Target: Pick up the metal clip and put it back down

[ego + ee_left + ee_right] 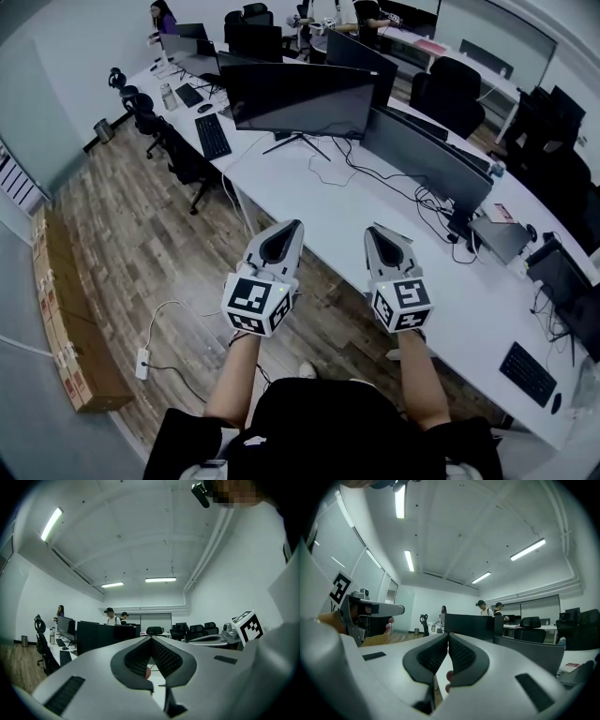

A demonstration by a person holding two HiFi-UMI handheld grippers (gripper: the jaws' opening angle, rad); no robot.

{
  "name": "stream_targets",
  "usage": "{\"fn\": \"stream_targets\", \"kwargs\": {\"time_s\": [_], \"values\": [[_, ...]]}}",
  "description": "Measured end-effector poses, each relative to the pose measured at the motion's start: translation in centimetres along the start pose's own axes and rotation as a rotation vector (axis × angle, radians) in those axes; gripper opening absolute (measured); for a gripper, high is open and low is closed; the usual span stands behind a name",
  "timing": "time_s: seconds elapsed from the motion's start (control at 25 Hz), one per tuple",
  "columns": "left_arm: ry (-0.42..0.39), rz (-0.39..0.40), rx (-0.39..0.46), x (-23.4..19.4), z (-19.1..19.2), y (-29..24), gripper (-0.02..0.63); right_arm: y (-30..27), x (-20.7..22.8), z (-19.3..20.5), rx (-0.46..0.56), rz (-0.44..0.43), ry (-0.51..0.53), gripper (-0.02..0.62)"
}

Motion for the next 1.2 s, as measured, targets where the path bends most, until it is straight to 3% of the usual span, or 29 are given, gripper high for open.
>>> {"fn": "stream_targets", "kwargs": {"time_s": [0.52,1.2], "values": [[0.033,0.044,-0.009,-3.1,1.8,-4.3,0.012,-4.0,1.8,0.9,-0.016,0.038,0.016,0.023],[0.004,0.119,-0.046,-3.1,3.5,-19.0,0.012,-10.2,13.7,3.2,-0.008,0.1,-0.027,0.023]]}}
Point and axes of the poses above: the fingertips, and each gripper's own axes: y backward along the fingers, x to its right, z out of its underside, the point moved 9 cm from there along y, backward along the fingers, and after that the axes turned 6 degrees about z, right-handed, at the moved point
